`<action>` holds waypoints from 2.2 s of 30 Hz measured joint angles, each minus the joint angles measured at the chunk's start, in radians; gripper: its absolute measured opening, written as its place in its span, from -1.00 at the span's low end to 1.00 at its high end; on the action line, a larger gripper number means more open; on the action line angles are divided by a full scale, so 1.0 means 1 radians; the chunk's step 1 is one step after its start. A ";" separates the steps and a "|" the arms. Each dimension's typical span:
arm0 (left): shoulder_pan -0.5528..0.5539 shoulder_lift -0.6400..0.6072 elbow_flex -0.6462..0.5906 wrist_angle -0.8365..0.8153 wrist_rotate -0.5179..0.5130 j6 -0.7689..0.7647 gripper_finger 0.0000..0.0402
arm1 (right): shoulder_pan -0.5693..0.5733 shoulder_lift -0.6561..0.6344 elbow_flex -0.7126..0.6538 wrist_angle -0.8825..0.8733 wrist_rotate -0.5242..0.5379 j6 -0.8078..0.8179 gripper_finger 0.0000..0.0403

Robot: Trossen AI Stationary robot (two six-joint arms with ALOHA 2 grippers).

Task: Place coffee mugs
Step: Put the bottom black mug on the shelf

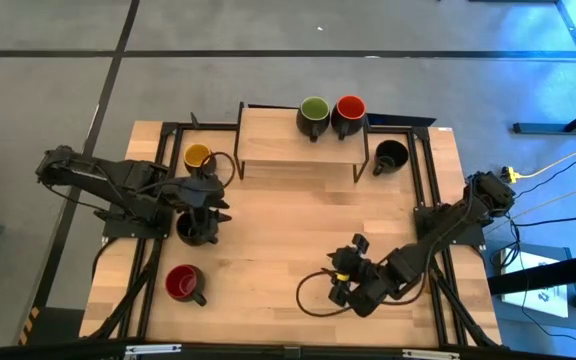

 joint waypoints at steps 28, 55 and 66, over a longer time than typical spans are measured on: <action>-0.054 -0.023 -0.055 -0.385 0.182 -0.280 -0.17 | -0.058 0.002 -0.047 -0.068 0.077 0.093 -0.12; -0.159 0.076 -0.346 -0.120 0.242 -0.165 -0.31 | -0.077 0.001 -0.047 -0.059 0.076 0.079 -0.12; -0.157 0.114 -0.344 -0.038 0.225 0.026 -0.92 | -0.076 0.001 -0.047 -0.049 0.077 0.079 -0.12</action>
